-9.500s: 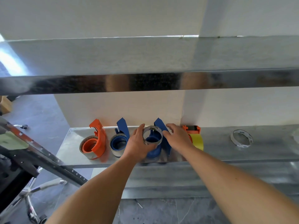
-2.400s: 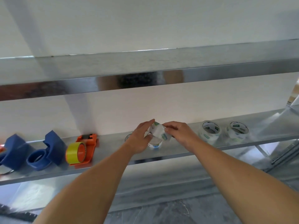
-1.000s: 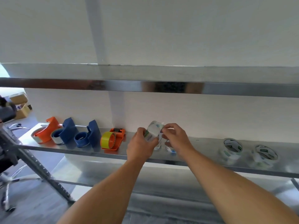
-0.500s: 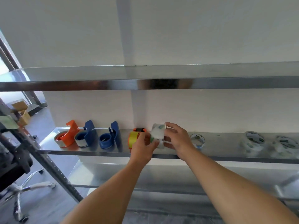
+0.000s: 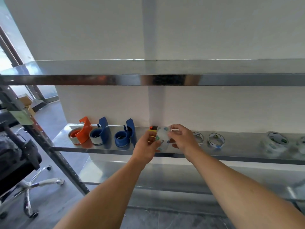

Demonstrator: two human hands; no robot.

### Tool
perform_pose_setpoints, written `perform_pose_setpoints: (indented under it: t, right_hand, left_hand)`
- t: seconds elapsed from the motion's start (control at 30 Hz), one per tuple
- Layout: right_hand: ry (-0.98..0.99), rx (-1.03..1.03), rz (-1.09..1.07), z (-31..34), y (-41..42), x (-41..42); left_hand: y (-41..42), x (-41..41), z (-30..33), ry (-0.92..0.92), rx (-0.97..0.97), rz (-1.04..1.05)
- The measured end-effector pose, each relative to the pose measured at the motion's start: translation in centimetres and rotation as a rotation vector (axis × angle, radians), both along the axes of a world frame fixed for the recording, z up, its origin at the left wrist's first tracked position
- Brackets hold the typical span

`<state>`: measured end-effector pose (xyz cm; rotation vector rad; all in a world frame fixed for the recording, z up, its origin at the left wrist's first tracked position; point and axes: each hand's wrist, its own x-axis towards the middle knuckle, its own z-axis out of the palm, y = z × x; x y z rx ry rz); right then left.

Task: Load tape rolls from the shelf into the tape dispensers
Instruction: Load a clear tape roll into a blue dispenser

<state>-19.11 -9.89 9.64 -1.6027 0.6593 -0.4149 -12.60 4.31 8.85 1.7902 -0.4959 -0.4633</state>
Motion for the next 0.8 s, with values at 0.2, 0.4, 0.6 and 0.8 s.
perform_pose_setpoints:
  t: [0.2, 0.4, 0.6, 0.8]
  right_hand:
    - [-0.013, 0.06, 0.057, 0.3, -0.3, 2.6]
    - [0.011, 0.071, 0.229, 1.5, -1.6, 5.4]
    - [0.089, -0.033, 0.41, 2.5, -0.8, 7.7]
    - [0.111, -0.038, 0.414, 3.9, 0.8, 10.6]
  left_hand:
    - [0.1, 0.8, 0.6, 0.042, -0.062, 0.019]
    - [1.6, 4.7, 0.6, -0.047, 0.03, 0.137]
    - [3.2, 9.7, 1.3, -0.14, 0.263, -0.08]
    - [4.8, 14.0, 2.4, -0.02, 0.221, -0.369]
